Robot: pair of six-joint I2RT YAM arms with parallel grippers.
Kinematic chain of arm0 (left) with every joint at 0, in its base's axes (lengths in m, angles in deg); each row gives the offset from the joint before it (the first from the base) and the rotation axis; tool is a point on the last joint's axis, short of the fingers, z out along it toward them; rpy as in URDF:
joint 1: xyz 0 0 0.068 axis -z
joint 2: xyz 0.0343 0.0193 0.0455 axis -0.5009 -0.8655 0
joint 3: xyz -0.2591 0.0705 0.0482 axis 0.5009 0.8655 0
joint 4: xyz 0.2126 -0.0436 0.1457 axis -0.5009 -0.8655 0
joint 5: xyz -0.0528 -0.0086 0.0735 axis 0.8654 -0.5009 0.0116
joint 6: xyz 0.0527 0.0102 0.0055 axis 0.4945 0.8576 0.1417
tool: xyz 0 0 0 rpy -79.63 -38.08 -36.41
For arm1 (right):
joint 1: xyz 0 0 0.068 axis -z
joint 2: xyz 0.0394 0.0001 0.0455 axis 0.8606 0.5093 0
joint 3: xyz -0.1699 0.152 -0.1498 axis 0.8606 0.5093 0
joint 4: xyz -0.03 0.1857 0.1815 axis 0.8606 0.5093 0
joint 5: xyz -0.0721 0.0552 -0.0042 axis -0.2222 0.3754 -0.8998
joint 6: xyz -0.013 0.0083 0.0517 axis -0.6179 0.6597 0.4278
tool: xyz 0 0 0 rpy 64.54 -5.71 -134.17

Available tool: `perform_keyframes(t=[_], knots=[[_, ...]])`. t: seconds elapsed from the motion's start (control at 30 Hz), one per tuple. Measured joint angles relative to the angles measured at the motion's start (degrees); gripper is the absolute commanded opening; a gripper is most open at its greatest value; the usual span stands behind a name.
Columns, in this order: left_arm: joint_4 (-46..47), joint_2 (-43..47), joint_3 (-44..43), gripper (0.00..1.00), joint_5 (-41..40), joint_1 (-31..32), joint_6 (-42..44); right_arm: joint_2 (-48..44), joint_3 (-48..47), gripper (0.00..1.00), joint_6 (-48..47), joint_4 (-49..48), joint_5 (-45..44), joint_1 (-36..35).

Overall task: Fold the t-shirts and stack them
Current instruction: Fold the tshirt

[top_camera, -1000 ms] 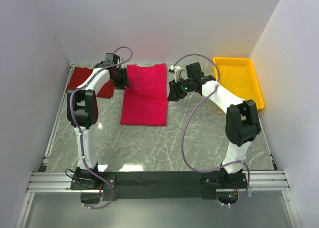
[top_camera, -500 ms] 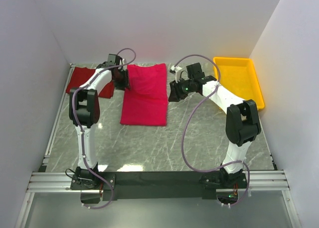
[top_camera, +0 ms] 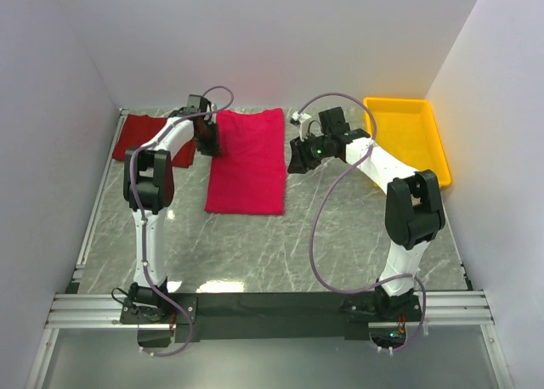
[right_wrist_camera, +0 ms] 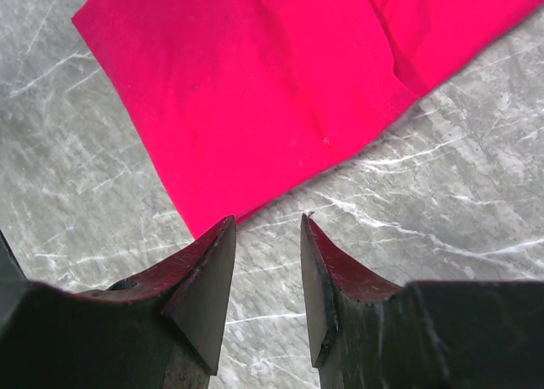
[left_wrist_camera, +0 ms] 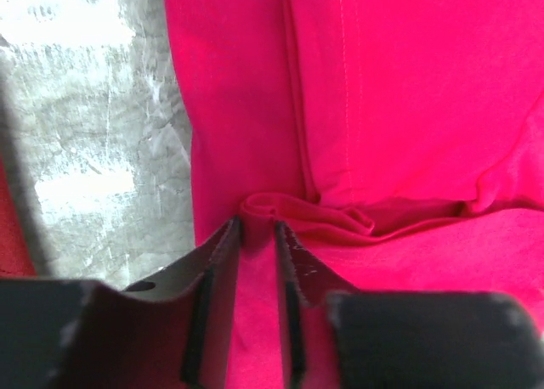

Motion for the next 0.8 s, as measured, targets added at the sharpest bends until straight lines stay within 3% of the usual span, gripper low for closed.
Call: perform_keyframes(t=[0.17,0.73,0.8], knots=[[0.0,0.0,-0.3,0.01,0.0,0.0,-1.0,0.0,0.0,0.44,0.0,0.0,0.0,0.0],[2.8,2.5,3.9,0.01,0.3,-2.6,-4.0,0.0,0.0,0.44,-0.5,0.0,-0.1,0.0],[3.1,2.8,4.0,0.10,0.5,-2.9,-4.1,0.0,0.0,0.44,-0.7,0.1,-0.2,0.0]])
